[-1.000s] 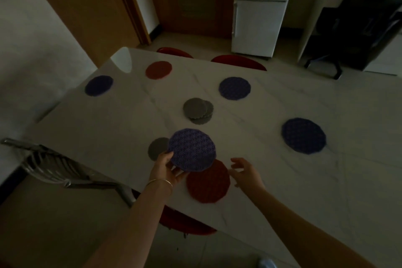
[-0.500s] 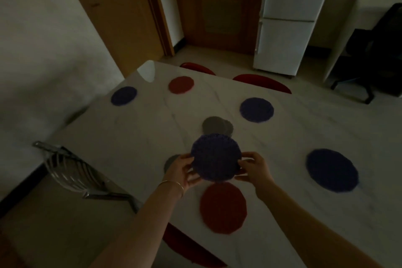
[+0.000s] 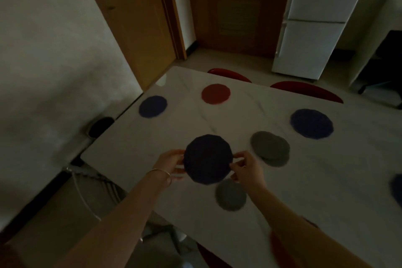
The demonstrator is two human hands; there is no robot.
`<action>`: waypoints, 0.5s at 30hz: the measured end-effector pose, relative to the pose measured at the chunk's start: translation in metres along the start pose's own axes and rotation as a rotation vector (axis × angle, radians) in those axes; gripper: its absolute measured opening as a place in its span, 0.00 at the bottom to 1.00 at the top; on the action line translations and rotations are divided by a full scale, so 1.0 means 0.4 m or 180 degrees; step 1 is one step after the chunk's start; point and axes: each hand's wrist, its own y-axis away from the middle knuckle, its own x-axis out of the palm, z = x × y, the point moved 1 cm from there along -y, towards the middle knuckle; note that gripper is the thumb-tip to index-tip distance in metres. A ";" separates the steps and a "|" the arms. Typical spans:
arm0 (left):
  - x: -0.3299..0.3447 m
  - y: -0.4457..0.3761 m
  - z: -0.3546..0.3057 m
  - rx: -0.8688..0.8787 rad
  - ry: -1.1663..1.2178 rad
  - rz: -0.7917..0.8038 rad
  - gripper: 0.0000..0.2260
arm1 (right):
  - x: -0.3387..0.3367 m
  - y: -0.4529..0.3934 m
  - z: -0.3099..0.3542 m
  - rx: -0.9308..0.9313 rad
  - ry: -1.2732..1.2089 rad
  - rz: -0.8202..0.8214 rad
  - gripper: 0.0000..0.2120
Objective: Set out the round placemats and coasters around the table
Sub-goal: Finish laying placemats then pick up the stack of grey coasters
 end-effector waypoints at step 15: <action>-0.356 -0.272 0.011 -0.0736 -0.0905 0.0644 0.06 | 0.454 -0.043 -0.007 0.1148 -0.0008 -0.0127 0.04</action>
